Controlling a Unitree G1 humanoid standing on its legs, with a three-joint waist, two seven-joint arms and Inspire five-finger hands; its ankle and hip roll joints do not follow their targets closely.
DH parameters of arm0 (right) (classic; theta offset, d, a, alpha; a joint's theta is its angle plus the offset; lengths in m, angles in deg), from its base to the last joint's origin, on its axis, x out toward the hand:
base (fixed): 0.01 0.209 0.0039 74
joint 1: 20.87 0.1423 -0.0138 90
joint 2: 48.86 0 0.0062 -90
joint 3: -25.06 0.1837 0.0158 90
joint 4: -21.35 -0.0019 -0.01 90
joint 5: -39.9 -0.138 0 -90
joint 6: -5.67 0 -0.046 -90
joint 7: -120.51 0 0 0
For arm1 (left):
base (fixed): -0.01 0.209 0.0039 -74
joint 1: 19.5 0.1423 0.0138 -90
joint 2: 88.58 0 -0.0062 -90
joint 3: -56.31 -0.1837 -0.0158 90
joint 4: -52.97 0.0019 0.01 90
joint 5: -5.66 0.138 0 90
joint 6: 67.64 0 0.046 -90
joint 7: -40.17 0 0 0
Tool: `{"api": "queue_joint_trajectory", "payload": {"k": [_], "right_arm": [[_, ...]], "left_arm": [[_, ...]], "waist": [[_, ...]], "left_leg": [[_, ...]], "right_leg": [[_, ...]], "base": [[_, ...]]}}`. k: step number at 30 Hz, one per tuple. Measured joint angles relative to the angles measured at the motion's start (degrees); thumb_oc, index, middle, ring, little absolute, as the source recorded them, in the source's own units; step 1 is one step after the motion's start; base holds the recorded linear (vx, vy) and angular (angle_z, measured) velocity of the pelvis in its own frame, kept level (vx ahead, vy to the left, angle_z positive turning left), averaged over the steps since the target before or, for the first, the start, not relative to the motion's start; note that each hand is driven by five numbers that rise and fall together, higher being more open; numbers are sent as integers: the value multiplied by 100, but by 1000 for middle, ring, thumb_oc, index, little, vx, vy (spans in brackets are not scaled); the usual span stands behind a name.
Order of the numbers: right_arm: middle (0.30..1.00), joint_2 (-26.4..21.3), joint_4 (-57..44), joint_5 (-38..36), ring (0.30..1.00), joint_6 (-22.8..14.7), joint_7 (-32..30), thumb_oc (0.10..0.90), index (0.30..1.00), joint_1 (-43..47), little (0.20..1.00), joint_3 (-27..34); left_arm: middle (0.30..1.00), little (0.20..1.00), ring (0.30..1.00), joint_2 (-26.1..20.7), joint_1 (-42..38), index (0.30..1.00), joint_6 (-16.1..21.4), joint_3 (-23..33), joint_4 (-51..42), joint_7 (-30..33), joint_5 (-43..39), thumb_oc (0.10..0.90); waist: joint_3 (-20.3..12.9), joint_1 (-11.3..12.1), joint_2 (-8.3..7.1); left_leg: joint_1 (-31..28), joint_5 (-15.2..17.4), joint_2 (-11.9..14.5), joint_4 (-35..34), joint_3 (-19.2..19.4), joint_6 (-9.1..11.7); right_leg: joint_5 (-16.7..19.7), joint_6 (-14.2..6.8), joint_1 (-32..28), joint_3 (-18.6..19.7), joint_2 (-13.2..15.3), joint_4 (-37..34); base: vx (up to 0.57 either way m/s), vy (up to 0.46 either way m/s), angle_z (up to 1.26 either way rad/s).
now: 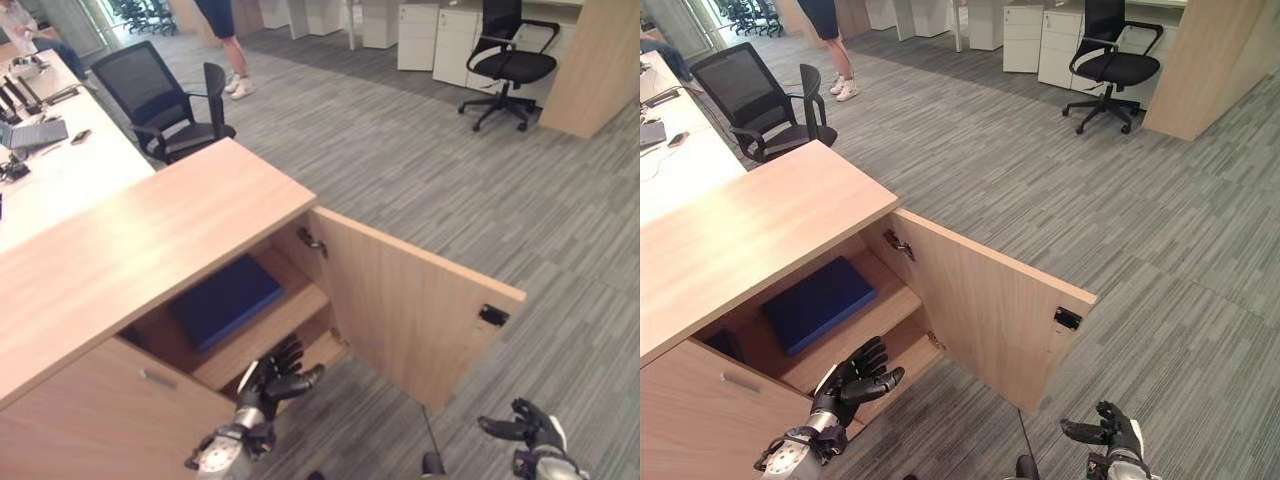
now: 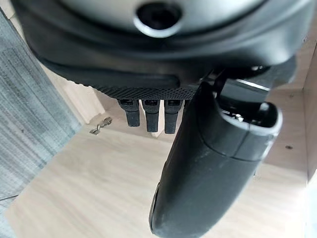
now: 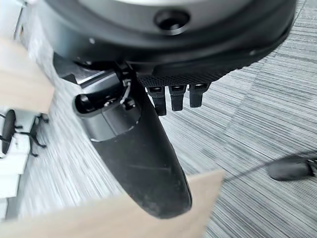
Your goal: Put the empty folder in the office cabinet
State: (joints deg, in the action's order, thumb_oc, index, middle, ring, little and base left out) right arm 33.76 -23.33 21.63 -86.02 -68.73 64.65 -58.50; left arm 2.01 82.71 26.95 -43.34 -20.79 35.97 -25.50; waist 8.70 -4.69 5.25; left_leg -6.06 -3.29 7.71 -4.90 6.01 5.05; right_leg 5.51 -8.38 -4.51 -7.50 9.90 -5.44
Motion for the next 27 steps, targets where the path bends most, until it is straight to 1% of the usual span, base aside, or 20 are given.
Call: {"api": "queue_joint_trajectory", "payload": {"k": [1, 3, 4, 6, 7, 8, 11, 12, 13, 14, 15, 16, 20, 26, 27], "right_arm": [[900, -34, -2, -1, 900, 0, -65, 800, 900, 61, 900, 16], [900, -61, -69, -3, 900, -12, -132, 800, 900, 261, 900, -17], [900, -60, -225, 1, 900, -19, -134, 800, 900, 288, 900, -113], [900, -49, -691, 4, 900, -30, -120, 800, 900, 352, 900, -424], [900, -50, -719, 23, 900, -57, -121, 800, 900, 377, 900, -556], [900, -59, -654, 9, 900, -42, -132, 800, 900, 376, 900, -557], [900, -39, -659, 6, 900, -21, -117, 800, 900, 483, 900, -783], [900, -1, -668, 6, 900, -24, -62, 800, 900, 509, 900, -820], [900, 37, -669, 6, 900, -21, -59, 800, 900, 604, 900, -1024], [900, 56, -673, -12, 900, 0, -60, 800, 900, 665, 900, -1109], [900, 99, -673, -44, 900, 27, -134, 800, 900, 670, 900, -1132], [900, 48, -673, -39, 900, 26, -113, 800, 900, 669, 900, -1123], [900, 57, -695, -14, 900, 44, -63, 800, 900, 660, 900, -1311], [900, 47, -1213, 12, 900, 89, -13, 800, 900, 193, 900, -1475], [900, 36, -1356, 16, 900, 89, 58, 800, 900, 45, 900, -1473]], "left_arm": [[900, 900, 900, -7, 0, 900, 0, 29, 0, -1, 2, 800], [900, 900, 900, -24, 46, 900, 0, 27, 2, -9, 3, 800], [900, 900, 900, -24, 72, 900, 0, 27, 6, -14, 4, 800], [900, 900, 900, -24, 208, 900, -9, 24, 11, -17, 6, 800], [900, 900, 900, -27, 273, 900, -42, 24, 12, -17, 7, 800], [900, 900, 900, -37, 312, 900, -46, 29, 18, -17, 7, 800], [900, 900, 900, -76, 387, 900, -53, 11, 128, -23, 9, 800], [900, 900, 900, -110, 409, 900, -74, -37, 144, -29, 11, 800], [900, 900, 900, -147, 498, 900, -76, -88, 149, -38, 13, 800], [900, 900, 900, -156, 517, 900, -80, -101, 154, -37, 17, 800], [900, 900, 900, -158, 544, 900, -80, -95, 156, -29, 19, 800], [900, 900, 900, -167, 552, 900, -101, -96, 187, -25, 46, 800], [900, 900, 900, -143, 530, 900, -108, -97, 234, -27, 59, 800], [900, 900, 900, -106, 511, 900, -106, -76, 352, -11, 88, 800], [900, 900, 900, -97, 511, 900, -107, -73, 377, -8, 110, 800]], "waist": [[-52, 9, -47], [-199, 23, -209], [-230, 42, -257], [-276, 50, -301], [-332, 83, -309], [-346, 164, -320], [-366, 179, -310], [-396, 242, -289], [-448, 343, -261], [-459, 380, -250], [-460, 383, -249], [-461, 338, -255], [-466, 324, -259], [-475, 334, -242], [-474, 327, -235]], "left_leg": [[5, -3, 8, 0, -5, 5], [5, -28, 10, 0, -15, 44], [5, -25, 15, -1, -22, 44], [-3, 20, 17, -1, -57, 13], [-4, 17, 21, -1, -76, 16], [4, 16, 25, -1, -78, 17], [26, 1, 31, -1, -143, 4], [61, -16, 31, -2, -181, -4], [91, -31, 28, -1, -233, -4], [114, -42, 23, -1, -275, 3], [131, -55, 16, -1, -316, 10], [119, -75, 14, 1, -324, 16], [135, -76, 36, -1, -347, 16], [194, -90, 137, -2, -513, 1], [222, -108, 148, -1, -588, -24]], "right_leg": [[4, 22, -2, -9, -11, 0], [8, 39, -13, -61, -23, 0], [-2, 43, -27, -70, -23, 0], [-23, 31, -80, -87, -23, 0], [-33, 22, -81, -96, -25, 0], [-45, 5, -95, -102, -28, 0], [-41, 7, -101, -137, -29, 0], [-42, 8, -106, -174, -28, 0], [-46, 9, -107, -234, -27, 0], [-47, 9, -114, -269, -26, 0], [-48, 9, -115, -296, -28, 0], [-43, 13, -107, -311, -32, 0], [-46, 14, -146, -370, -55, 0], [-79, 80, -190, -504, -164, 0], [-105, 126, -192, -573, -179, 0]], "base": [[0, 0, 0], [31, -7, 4], [30, -9, 5], [20, -9, 8], [23, -14, 7], [0, 0, 0], [13, -8, 8], [18, -7, 23], [11, -1, 25], [6, -1, 21], [12, -14, 15], [7, -13, 10], [1, -7, 2], [-4, -27, 12], [-12, -34, 18]]}}
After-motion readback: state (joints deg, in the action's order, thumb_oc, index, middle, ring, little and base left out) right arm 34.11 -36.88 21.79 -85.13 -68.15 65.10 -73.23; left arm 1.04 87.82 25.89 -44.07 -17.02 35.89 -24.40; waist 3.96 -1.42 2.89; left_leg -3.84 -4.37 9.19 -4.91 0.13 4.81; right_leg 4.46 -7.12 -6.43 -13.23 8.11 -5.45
